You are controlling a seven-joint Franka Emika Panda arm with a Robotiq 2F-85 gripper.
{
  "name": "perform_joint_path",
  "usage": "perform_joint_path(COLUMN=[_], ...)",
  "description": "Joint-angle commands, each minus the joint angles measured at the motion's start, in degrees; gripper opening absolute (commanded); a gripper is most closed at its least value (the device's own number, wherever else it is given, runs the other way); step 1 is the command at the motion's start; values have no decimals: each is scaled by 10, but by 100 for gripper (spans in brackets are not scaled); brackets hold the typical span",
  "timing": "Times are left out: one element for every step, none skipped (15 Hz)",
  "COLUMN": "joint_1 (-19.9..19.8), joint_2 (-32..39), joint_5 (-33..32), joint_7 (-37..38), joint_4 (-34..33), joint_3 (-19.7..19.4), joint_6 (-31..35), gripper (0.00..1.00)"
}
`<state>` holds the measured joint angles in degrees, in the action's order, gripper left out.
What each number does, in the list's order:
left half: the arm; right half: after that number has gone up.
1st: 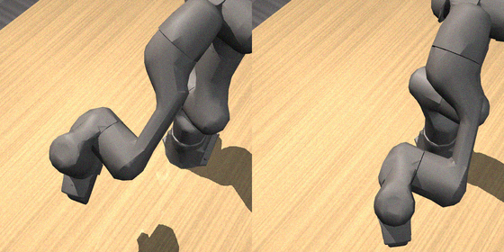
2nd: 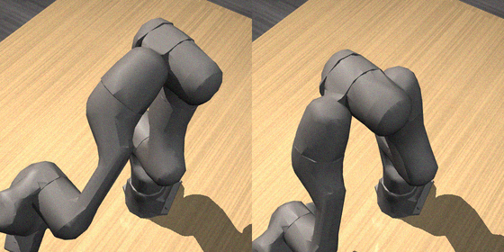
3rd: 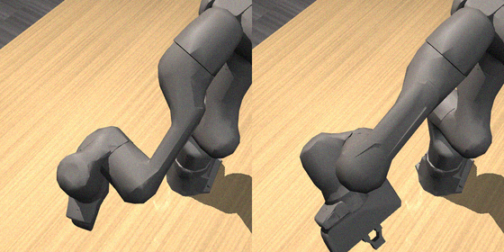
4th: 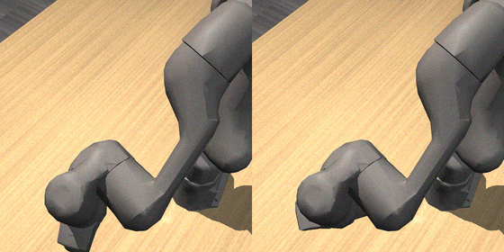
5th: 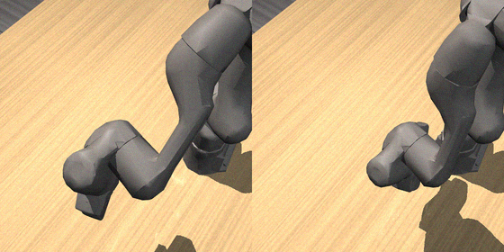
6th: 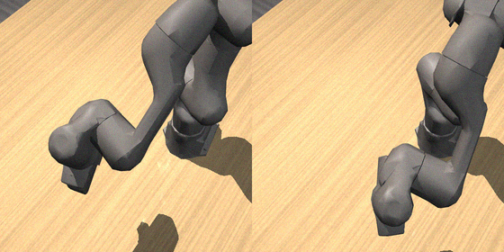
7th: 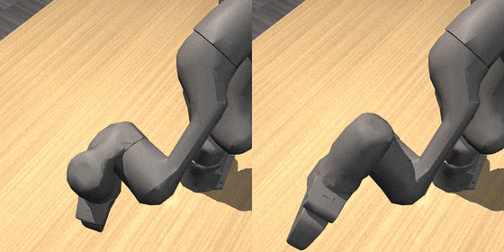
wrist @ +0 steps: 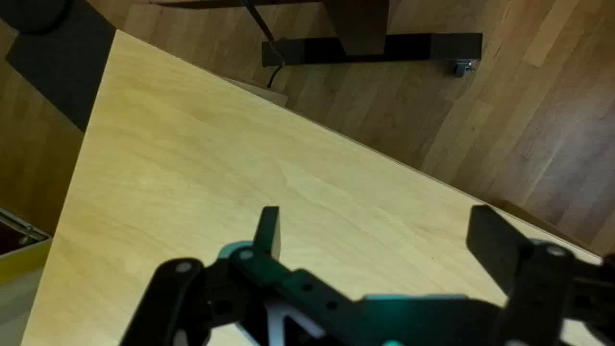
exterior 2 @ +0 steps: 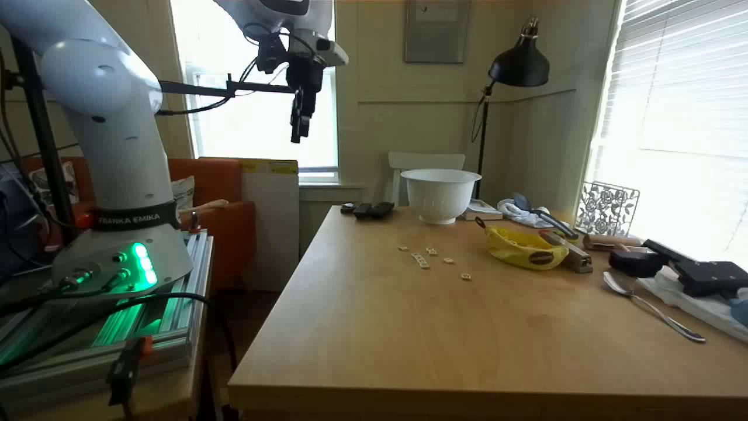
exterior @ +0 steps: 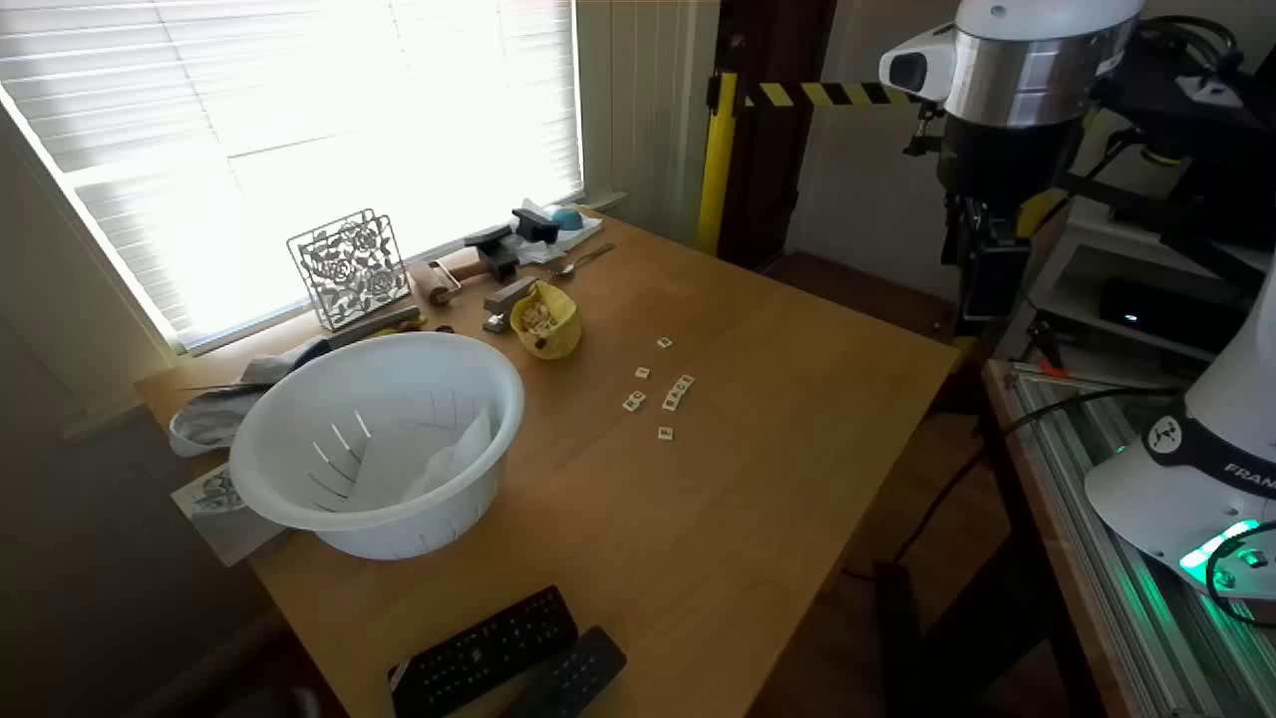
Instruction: Slide two letters to the left
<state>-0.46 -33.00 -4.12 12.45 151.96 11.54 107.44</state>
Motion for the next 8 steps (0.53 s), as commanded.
perform_joint_path(joint_1=[13,13,13,13,13,13,4,-6], joint_2=[2,2,2,2,2,2,21,25], joint_5=[-6,-6,-6,-6,-6,-6,-13,-19], joint_7=[6,6,6,6,6,6,24,30], joint_4=[-1,-1,-1,-1,-1,-1,-8,-8], joint_3=[-12,-12,-12,-12,-12,-12,-9,-16], joint_6=[-1,-1,-1,-1,-1,-1,3,6], gripper=[100,100,100,100,100,100,100,100])
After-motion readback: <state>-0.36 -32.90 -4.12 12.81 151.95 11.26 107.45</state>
